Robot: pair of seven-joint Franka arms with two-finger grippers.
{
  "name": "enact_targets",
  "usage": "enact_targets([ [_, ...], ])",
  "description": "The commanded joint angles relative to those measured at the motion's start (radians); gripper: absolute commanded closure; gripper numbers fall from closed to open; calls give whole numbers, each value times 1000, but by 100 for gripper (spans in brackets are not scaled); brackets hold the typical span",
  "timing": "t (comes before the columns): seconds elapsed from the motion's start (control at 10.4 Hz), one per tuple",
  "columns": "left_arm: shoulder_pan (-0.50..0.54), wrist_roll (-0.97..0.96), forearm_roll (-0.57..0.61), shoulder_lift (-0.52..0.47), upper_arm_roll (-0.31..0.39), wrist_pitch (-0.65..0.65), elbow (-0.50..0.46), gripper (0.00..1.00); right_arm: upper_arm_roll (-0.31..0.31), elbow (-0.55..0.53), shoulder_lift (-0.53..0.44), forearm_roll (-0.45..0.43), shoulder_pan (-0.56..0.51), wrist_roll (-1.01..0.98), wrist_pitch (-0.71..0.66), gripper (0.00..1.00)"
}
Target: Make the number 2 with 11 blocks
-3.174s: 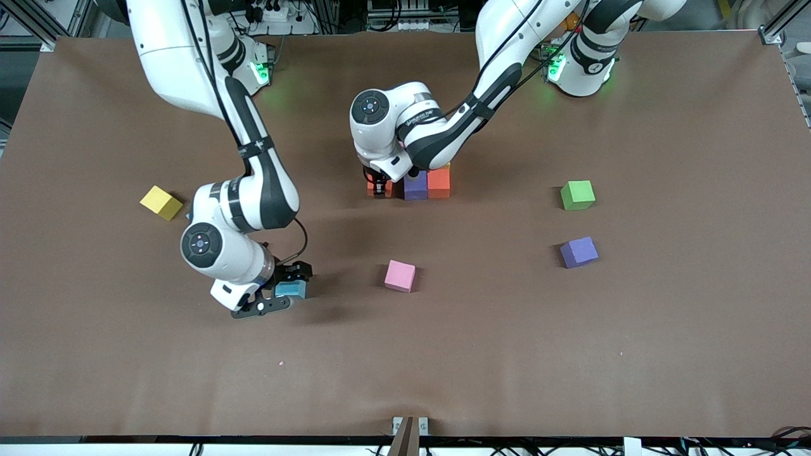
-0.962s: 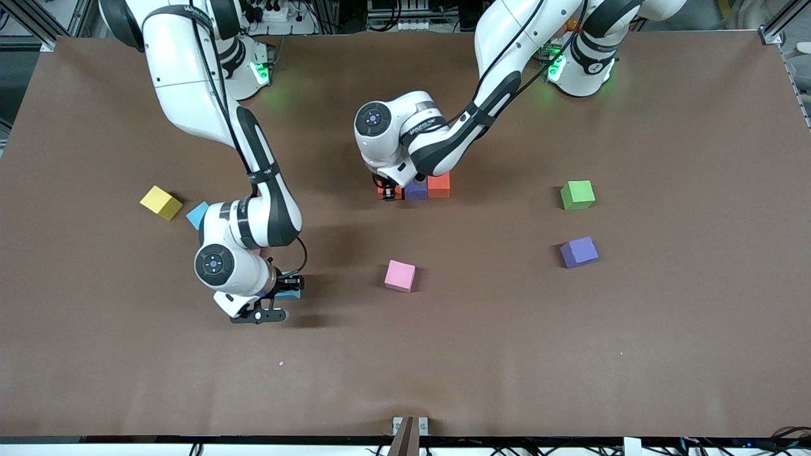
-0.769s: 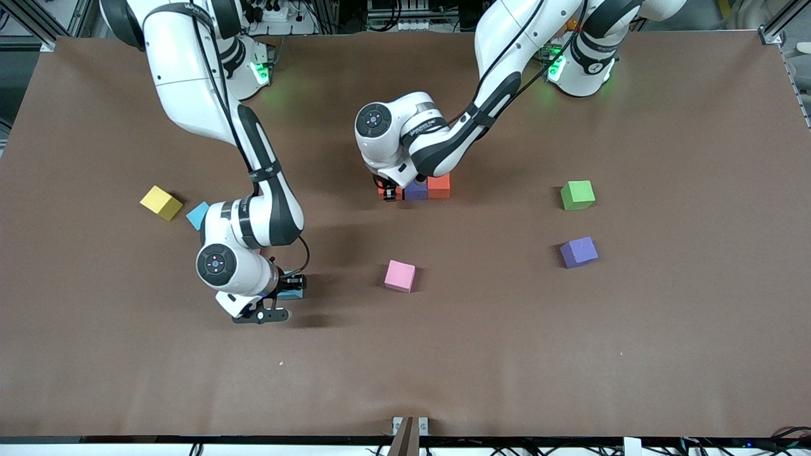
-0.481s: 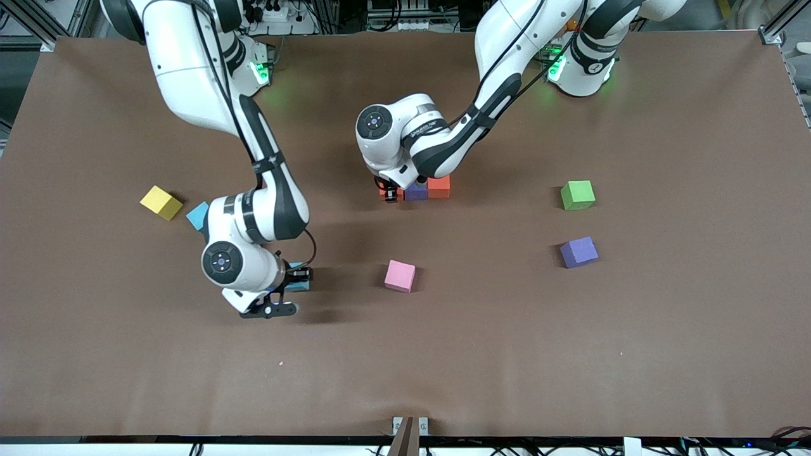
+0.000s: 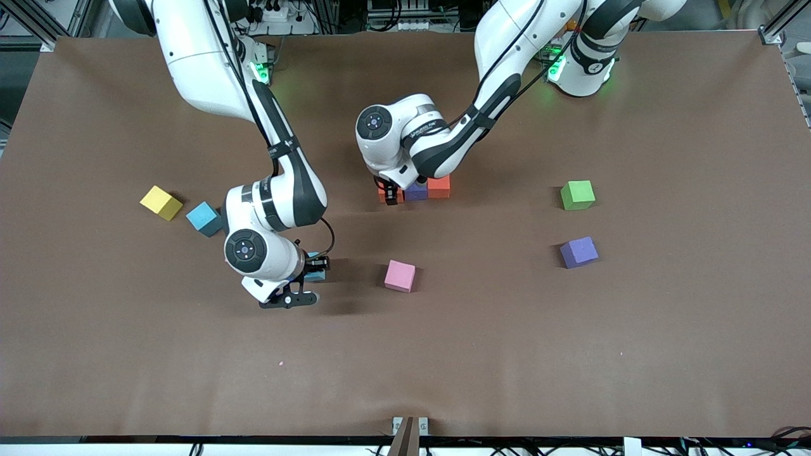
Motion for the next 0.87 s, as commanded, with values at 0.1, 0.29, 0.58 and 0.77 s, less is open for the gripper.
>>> enact_targets([
  [0.1, -22, -114, 35, -5, 7, -22, 9, 0, 5, -23, -18, -2, 3, 24, -5, 78],
  [0.29, -22, -112, 38, -16, 5, -48, 9, 0, 5, -23, -12, -2, 15, 41, 0, 77],
  [0.58, -22, -108, 47, -34, 4, -79, 10, 0, 5, -29, -10, -2, 35, 65, 3, 77],
  [0.77, -20, -72, 47, -55, 1, -114, 12, 0, 6, -29, -10, -2, 58, 113, 17, 77],
])
